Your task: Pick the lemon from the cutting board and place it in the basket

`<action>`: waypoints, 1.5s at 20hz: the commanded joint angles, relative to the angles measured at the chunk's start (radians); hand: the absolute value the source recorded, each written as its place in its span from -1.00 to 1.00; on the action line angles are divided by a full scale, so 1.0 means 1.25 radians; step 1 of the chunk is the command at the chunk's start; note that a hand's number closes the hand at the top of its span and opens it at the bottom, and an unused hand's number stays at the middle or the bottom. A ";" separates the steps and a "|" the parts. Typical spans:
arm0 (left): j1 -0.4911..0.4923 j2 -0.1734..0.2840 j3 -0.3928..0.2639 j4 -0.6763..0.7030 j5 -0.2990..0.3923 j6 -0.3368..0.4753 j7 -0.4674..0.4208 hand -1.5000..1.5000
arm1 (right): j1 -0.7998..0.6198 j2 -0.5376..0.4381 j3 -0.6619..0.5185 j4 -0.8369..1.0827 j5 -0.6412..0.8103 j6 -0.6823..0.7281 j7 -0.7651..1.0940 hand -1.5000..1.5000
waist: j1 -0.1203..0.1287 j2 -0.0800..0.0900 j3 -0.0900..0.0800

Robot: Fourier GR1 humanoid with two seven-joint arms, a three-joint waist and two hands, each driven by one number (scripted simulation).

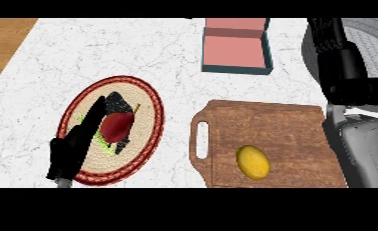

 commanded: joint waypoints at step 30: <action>-0.180 0.104 0.105 -0.034 -0.065 -0.026 -0.020 0.00 | -0.304 -0.207 0.527 -0.409 0.031 0.626 0.596 -1.00 | -0.023 0.004 -0.001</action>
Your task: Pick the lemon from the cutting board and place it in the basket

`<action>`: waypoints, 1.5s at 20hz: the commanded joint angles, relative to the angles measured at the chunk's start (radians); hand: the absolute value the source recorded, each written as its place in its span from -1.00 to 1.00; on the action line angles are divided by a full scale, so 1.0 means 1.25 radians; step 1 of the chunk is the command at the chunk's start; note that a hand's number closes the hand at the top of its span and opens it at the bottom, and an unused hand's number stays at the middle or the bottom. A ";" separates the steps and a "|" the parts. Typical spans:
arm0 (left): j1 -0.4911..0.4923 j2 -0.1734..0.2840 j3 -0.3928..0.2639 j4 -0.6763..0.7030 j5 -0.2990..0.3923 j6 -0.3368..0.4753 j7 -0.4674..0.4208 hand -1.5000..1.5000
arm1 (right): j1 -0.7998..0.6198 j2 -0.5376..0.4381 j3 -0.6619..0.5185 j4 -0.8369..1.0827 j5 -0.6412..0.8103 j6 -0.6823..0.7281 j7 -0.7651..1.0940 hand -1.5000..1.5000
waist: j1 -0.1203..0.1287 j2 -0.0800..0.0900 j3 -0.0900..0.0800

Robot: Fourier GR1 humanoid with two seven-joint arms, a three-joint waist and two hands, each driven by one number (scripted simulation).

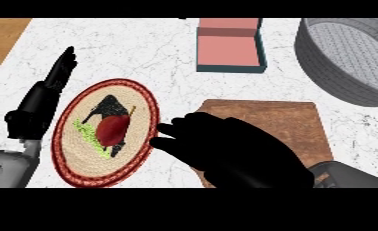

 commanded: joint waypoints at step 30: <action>-0.010 -0.065 0.061 0.035 -0.054 -0.068 -0.033 0.00 | -0.051 -0.073 0.057 0.208 -0.030 0.452 0.039 -1.00 | 0.011 0.016 0.006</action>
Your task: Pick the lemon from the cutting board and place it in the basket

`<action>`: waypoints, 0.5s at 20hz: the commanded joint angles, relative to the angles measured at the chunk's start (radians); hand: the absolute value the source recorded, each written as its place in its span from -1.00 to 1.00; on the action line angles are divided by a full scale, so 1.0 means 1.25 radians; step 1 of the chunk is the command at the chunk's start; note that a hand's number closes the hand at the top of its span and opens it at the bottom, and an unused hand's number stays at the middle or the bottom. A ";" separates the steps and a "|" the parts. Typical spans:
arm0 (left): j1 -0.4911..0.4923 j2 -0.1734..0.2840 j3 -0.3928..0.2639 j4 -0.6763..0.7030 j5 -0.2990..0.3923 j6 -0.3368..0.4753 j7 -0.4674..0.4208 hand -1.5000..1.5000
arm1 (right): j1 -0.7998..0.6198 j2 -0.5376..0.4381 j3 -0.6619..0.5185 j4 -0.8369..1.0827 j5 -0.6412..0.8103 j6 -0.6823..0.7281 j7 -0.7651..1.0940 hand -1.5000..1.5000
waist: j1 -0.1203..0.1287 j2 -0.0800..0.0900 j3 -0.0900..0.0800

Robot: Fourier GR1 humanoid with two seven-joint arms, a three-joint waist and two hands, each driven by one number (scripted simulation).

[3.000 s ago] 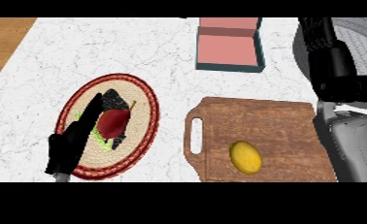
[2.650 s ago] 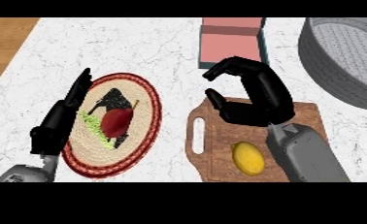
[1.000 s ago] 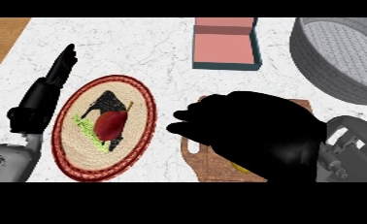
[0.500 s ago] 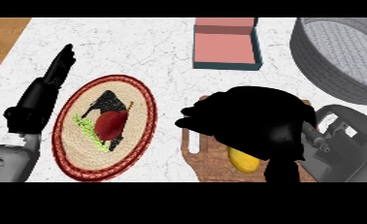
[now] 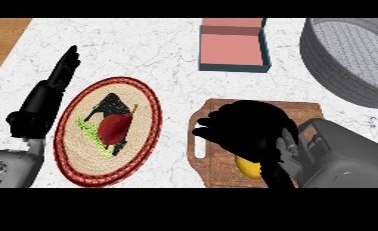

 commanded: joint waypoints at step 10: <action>-0.021 -0.019 0.054 -0.018 -0.039 -0.054 0.042 0.00 | 0.177 0.100 -0.006 0.021 0.316 0.039 -0.103 -1.00 | -0.001 -0.001 0.000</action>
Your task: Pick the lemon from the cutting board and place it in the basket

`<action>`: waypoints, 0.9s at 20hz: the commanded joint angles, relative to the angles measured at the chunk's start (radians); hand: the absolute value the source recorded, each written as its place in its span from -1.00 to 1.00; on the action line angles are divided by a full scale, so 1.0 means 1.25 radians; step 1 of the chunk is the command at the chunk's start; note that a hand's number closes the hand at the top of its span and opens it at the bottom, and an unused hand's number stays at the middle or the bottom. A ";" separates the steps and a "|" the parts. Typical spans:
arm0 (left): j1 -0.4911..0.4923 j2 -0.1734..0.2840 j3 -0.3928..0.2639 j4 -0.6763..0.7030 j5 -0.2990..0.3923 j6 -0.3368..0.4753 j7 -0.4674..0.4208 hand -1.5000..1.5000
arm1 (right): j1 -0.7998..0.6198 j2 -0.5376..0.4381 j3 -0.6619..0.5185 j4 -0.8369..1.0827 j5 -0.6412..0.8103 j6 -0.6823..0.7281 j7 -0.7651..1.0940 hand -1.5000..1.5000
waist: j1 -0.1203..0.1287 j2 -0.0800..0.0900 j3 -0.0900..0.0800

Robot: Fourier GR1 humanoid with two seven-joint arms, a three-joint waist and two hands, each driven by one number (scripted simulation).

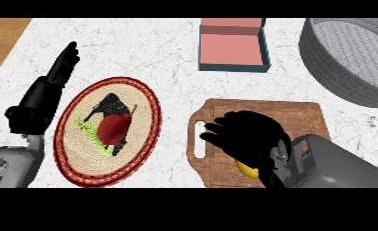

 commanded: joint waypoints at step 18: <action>-0.005 -0.049 0.082 -0.032 -0.046 -0.084 0.045 0.00 | 0.134 0.057 -0.072 0.128 0.385 -0.027 -0.348 -1.00 | 0.002 0.000 0.000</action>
